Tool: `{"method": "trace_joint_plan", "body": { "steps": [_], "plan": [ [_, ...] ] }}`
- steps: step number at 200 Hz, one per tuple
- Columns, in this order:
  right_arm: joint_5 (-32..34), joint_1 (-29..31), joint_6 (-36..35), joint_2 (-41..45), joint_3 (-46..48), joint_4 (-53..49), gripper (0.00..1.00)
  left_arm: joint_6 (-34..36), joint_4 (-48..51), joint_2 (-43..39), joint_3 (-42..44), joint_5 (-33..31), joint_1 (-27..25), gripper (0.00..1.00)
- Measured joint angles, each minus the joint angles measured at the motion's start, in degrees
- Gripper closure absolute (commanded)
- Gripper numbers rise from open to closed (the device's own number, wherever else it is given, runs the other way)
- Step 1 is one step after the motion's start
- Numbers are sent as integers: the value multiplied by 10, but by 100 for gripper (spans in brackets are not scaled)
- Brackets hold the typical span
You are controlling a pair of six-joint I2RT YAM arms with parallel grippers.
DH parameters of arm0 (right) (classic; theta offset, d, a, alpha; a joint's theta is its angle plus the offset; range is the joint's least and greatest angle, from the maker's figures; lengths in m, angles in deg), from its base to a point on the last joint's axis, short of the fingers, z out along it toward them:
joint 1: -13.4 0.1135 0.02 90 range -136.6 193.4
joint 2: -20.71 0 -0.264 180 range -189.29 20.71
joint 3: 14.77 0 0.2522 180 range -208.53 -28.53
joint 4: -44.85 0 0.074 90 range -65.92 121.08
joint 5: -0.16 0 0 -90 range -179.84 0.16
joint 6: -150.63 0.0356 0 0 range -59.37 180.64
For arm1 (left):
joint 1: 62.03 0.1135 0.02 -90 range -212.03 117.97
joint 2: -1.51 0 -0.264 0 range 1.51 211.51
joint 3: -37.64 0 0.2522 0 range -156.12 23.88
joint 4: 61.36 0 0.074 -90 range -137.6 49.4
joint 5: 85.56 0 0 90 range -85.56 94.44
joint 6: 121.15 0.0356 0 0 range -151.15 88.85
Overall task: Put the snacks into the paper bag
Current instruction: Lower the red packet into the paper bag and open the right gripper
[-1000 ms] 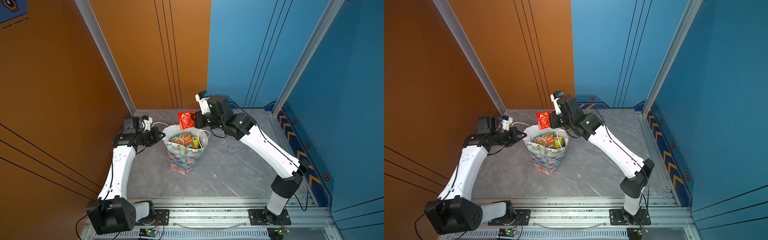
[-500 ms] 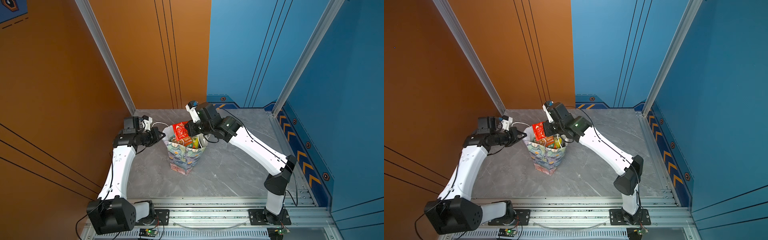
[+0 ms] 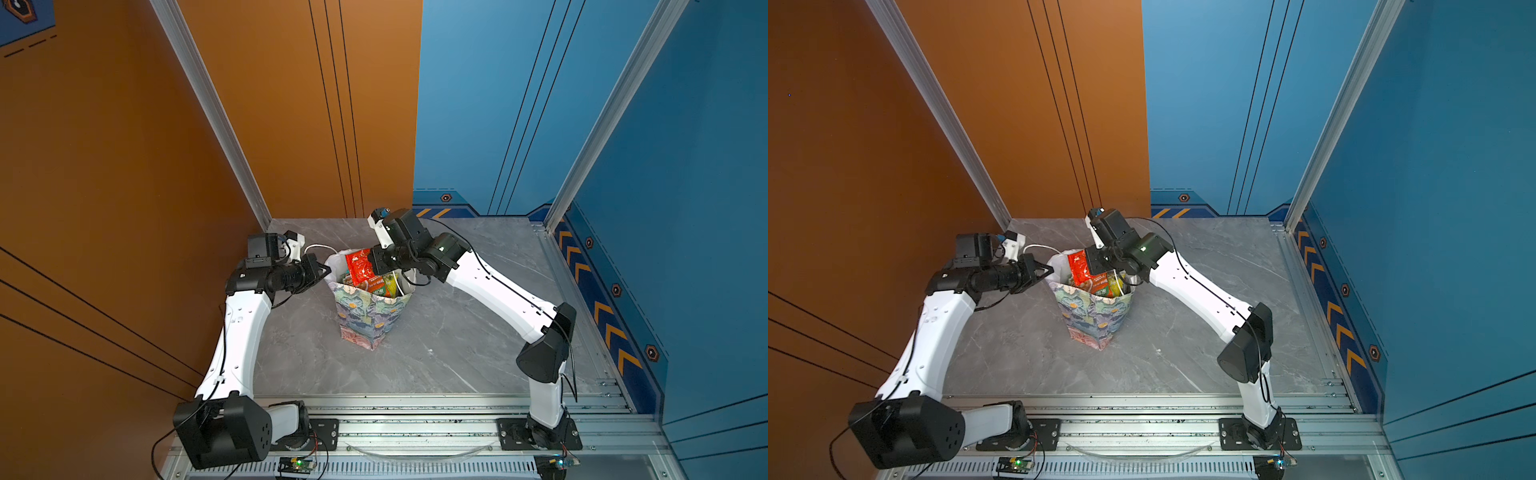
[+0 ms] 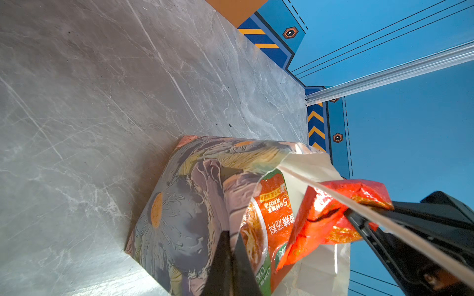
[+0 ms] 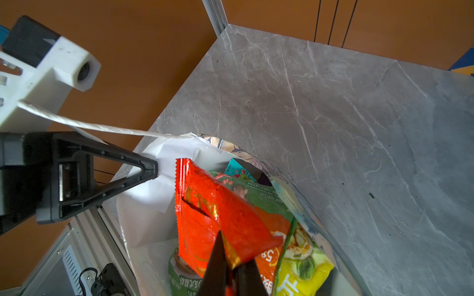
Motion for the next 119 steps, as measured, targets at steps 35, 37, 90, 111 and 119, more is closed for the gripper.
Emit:
{"method": "trace_joint_plan", "body": {
  "steps": [35, 37, 90, 111, 119],
  "plan": [
    [-7, -2, 7, 0, -2, 0, 37, 0, 0, 0, 0, 1, 0, 100],
    [-7, -2, 7, 0, -2, 0, 36, 0, 0, 0, 0, 1, 0, 100],
    [-3, -10, 4, 21, 1, 3, 25, 0, 0, 0, 0, 2, 0, 100],
    [0, -11, 3, 42, 6, 7, 24, 0, 0, 0, 0, 1, 0, 100],
    [0, -11, 3, 49, 9, 10, 21, 0, 0, 0, 0, 1, 0, 100]
  ]
}}
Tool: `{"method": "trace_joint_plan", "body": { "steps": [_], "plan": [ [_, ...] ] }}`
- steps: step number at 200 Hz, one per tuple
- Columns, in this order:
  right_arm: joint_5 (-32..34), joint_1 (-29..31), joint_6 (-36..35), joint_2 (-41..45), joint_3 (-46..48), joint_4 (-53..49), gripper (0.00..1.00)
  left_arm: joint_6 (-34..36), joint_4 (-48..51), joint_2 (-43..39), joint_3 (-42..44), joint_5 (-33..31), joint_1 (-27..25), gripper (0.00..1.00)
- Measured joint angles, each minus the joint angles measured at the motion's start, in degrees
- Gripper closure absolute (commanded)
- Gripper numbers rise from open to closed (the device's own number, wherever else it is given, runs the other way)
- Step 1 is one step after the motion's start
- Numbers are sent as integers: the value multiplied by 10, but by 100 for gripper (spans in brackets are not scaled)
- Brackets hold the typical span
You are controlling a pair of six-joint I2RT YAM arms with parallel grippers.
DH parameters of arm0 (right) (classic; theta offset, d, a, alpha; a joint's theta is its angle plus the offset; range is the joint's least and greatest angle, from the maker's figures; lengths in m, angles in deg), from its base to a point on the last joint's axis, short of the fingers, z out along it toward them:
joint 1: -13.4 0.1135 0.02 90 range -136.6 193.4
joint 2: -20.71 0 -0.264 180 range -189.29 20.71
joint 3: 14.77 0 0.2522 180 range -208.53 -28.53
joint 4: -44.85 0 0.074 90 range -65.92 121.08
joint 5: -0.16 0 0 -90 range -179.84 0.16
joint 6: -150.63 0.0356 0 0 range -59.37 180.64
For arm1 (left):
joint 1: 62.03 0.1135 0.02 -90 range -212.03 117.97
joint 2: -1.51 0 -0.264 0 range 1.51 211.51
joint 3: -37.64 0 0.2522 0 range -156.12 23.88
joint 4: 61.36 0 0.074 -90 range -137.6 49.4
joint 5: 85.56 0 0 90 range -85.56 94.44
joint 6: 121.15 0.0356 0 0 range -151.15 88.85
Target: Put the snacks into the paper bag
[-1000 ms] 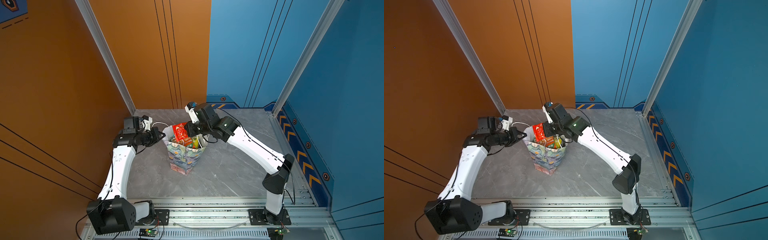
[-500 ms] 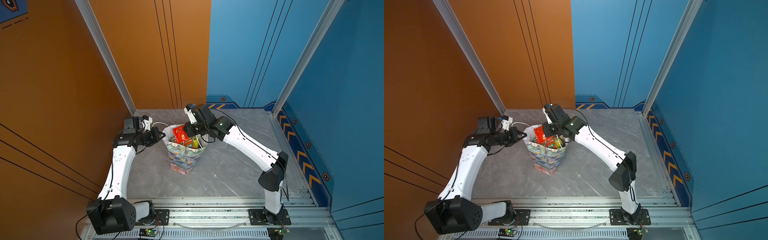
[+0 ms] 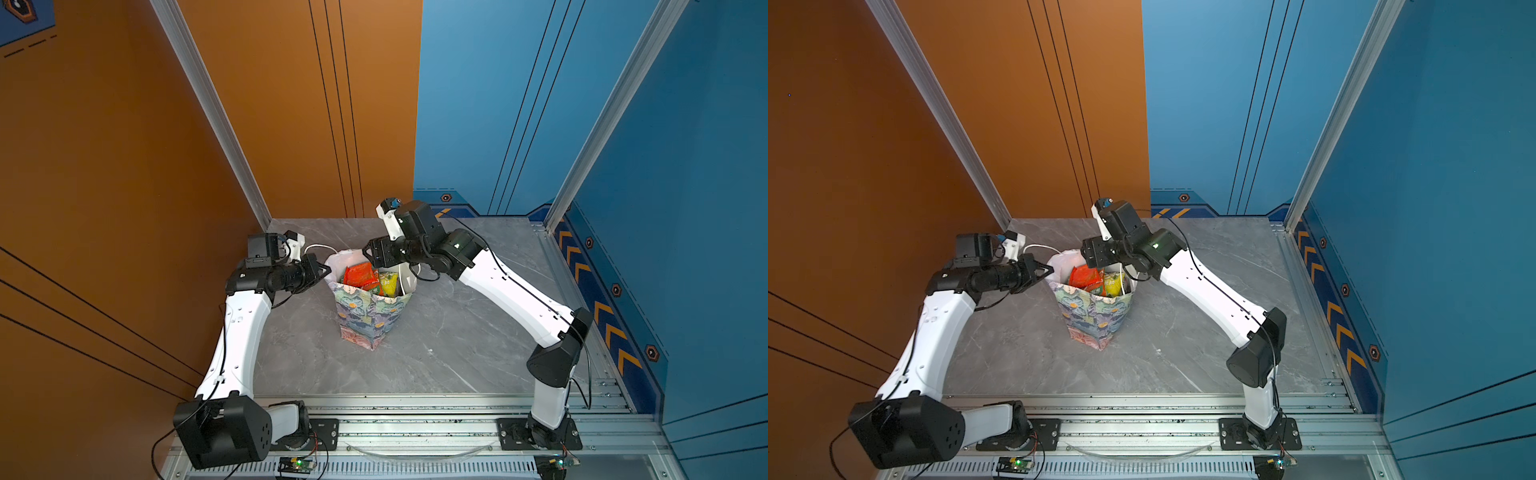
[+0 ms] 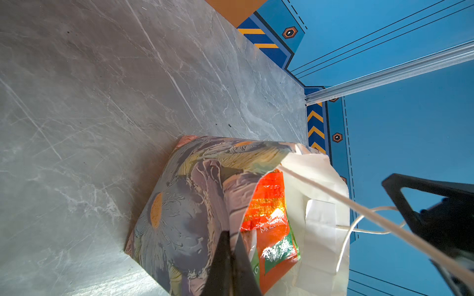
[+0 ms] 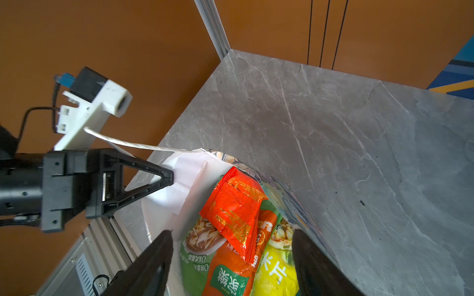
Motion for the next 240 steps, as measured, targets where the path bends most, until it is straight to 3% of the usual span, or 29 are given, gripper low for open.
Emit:
{"method": "trace_joint_plan", "body": {
  "steps": [8, 24, 78, 133, 152, 176, 240],
  "plan": [
    [0, 0, 0, 8, 8, 10, 17, 0, 0, 0, 0, 0, 0, 100],
    [-1, -1, 1, 29, 37, 38, 0, 0, 0, 0, 0, 0, 0, 100],
    [-7, -17, 0, 99, 161, 134, 0, 0, 0, 0, 0, 0, 0, 100],
    [0, -89, 29, 221, 320, 217, 0, 0, -11, 0, 0, 7, 0, 58],
    [0, -128, 51, 257, 373, 241, 0, 5, -16, 0, 0, 11, 0, 29],
    [0, -151, 65, 287, 420, 250, 0, 1, -17, 0, -1, 16, 0, 3],
    [4, -211, 73, 375, 494, 250, 0, 5, -18, -3, -2, 26, -1, 2]
  ]
}}
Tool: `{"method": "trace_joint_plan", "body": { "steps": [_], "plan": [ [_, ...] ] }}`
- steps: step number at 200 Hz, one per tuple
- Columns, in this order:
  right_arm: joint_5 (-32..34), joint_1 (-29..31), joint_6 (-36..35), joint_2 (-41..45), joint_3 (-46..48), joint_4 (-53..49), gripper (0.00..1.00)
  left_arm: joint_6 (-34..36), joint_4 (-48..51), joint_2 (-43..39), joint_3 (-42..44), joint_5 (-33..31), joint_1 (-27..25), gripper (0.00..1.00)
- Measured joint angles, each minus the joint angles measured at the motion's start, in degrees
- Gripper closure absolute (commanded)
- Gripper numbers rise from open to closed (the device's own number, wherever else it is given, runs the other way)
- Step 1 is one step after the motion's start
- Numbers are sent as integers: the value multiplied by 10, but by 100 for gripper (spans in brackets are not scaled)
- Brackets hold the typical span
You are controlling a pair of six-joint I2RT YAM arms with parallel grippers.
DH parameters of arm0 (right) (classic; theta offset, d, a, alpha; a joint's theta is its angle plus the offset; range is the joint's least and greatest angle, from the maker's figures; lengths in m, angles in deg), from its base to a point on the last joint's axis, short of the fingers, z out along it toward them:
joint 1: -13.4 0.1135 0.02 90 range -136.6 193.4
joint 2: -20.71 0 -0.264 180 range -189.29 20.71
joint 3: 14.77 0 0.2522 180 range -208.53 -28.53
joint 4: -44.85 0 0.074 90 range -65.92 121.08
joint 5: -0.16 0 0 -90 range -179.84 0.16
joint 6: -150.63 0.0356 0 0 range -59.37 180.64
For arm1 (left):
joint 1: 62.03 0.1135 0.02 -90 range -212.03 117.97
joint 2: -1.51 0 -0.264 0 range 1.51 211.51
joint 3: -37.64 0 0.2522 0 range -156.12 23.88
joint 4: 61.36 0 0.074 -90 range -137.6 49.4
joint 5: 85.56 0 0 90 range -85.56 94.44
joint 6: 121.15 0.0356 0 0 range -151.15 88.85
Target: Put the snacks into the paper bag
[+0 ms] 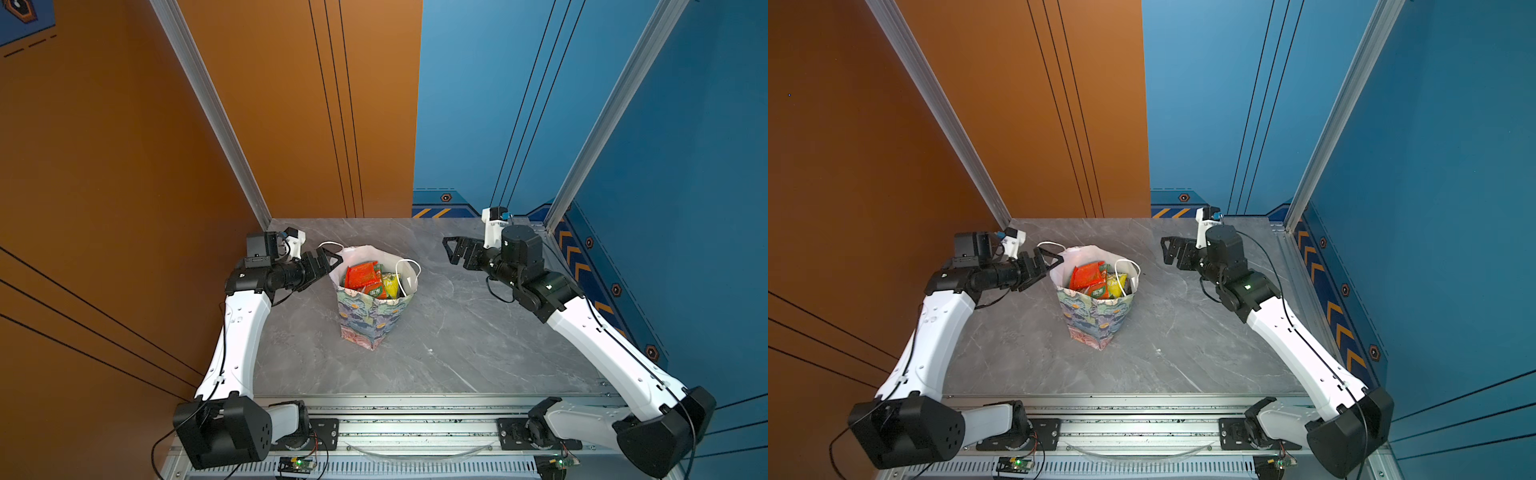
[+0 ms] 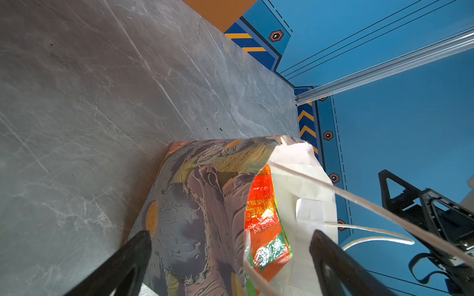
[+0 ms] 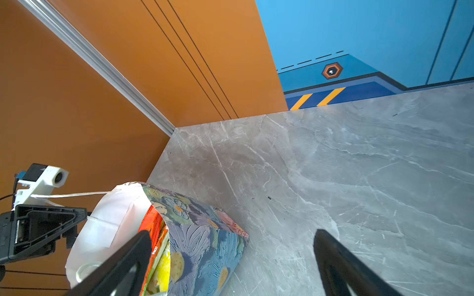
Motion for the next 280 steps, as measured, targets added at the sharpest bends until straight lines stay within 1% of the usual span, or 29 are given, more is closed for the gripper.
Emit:
{"method": "trace_joint_plan", "body": {
  "steps": [39, 86, 103, 119, 137, 162, 181, 197, 217, 239, 259, 280],
  "plan": [
    [0, -22, 5, 17, 17, -1, 0, 4, -7, -26, 4, 12, -10, 2],
    [-1, -39, 5, 17, 20, -2, 0, 20, -13, -75, 55, 16, -14, 2],
    [-3, -48, 5, 17, 20, -7, 0, 24, -20, -103, 71, 7, -14, 2],
    [-1, -56, -1, 18, 22, -13, 0, 23, -50, -143, 95, -16, -19, 2],
    [17, -61, -18, 25, 43, -14, 0, 19, -110, -208, 154, -59, -31, 2],
    [61, -72, -44, 45, 107, -7, 0, 10, -217, -319, 276, -139, -51, 2],
    [100, -78, -67, 84, 198, 33, 0, 6, -293, -393, 360, -213, -64, 2],
    [131, -79, -88, 138, 291, 83, 0, 6, -342, -429, 398, -265, -68, 2],
    [172, -79, -122, 200, 374, 140, 0, 6, -390, -430, 415, -315, -71, 2],
    [215, -87, -160, 228, 410, 182, 0, 6, -421, -403, 421, -367, -94, 2],
    [247, -106, -181, 224, 421, 207, 0, 13, -447, -375, 436, -451, -146, 2],
    [270, -133, -196, 197, 435, 241, 0, 48, -503, -347, 476, -557, -214, 2]
  ]
}}
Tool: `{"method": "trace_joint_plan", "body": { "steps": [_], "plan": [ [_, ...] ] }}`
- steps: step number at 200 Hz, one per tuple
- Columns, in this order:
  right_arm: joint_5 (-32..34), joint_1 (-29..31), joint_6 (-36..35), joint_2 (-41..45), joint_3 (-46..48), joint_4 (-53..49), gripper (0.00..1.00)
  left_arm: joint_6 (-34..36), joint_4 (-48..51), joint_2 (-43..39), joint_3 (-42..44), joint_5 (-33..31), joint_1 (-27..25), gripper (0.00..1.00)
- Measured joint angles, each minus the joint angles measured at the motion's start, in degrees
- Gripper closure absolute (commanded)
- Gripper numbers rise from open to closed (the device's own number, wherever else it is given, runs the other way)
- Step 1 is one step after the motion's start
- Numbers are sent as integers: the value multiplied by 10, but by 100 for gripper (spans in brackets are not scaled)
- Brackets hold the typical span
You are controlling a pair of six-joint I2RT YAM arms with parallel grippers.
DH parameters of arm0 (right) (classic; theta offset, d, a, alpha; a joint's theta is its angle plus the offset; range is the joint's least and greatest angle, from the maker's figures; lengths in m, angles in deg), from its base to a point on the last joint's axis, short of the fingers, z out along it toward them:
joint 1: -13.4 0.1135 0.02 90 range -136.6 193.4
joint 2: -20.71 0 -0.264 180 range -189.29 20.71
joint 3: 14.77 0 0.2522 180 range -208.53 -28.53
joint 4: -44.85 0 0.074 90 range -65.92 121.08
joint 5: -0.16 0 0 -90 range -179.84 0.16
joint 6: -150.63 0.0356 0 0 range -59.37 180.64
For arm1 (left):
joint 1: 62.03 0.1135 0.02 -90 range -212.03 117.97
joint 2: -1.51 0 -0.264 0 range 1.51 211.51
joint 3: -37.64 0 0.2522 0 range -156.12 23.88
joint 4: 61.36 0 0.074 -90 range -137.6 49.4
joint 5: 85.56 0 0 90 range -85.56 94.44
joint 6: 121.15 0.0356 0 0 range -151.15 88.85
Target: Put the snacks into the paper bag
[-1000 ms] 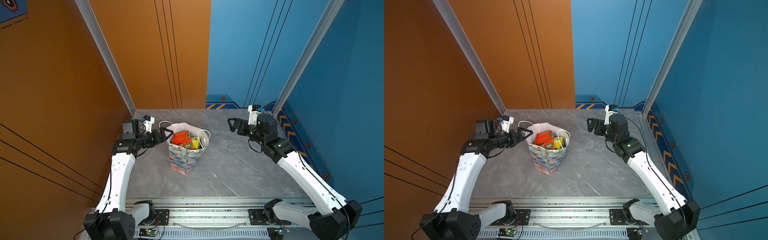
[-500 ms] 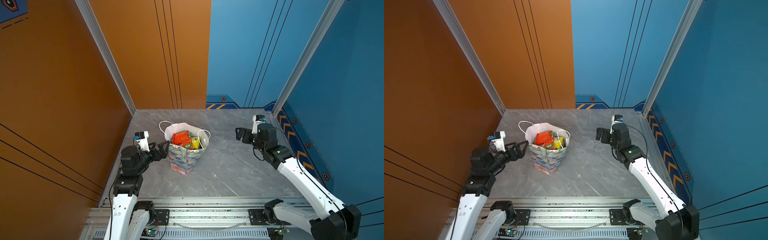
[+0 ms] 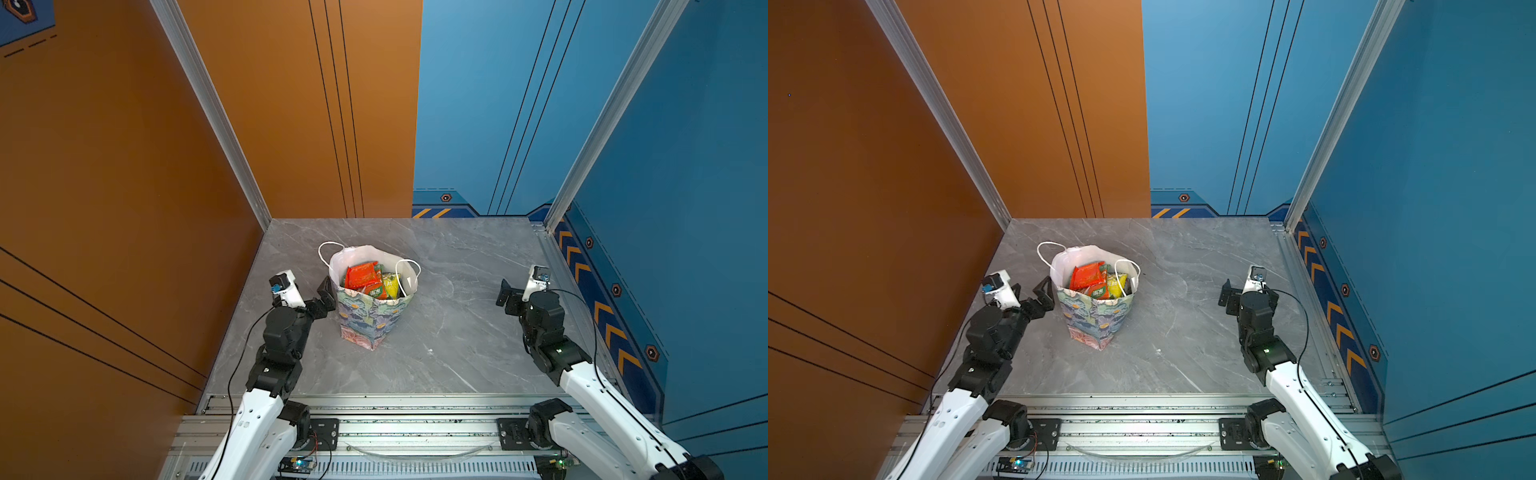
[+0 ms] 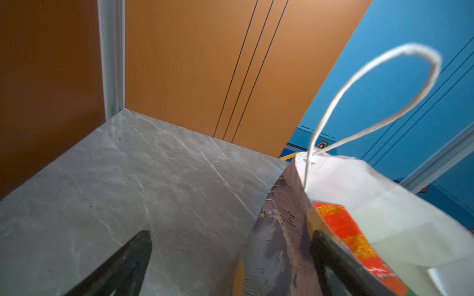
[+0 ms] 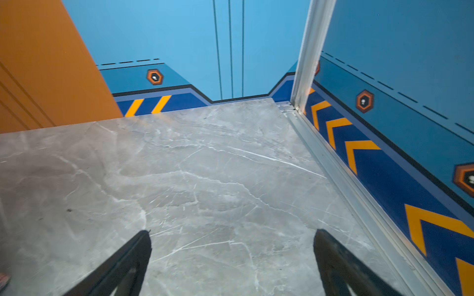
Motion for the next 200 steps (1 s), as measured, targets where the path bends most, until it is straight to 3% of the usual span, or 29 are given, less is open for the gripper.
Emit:
{"method": "trace_joint_plan", "body": {
  "steps": [17, 44, 77, 106, 128, 149, 200],
  "plan": [
    [4, -23, -8, -38, 27, 54, 0, 27, -50, 48, 33, -88, -34, 2],
    [16, -50, -34, -132, 78, 161, 0, 58, -146, 158, 70, -186, -40, 2],
    [8, -66, -53, -228, 100, 274, 0, 119, -267, 249, 108, -232, -30, 2],
    [-17, -69, -69, -302, 100, 379, 0, 170, -398, 336, 116, -227, 9, 2],
    [-30, -69, -78, -367, 100, 444, 0, 194, -530, 449, 149, -194, 36, 2],
    [-35, -69, -83, -385, 100, 461, 0, 211, -585, 528, 150, -147, 49, 2],
    [-42, -75, -82, -385, 94, 472, 0, 225, -640, 558, 126, -92, 61, 2]
  ]
}}
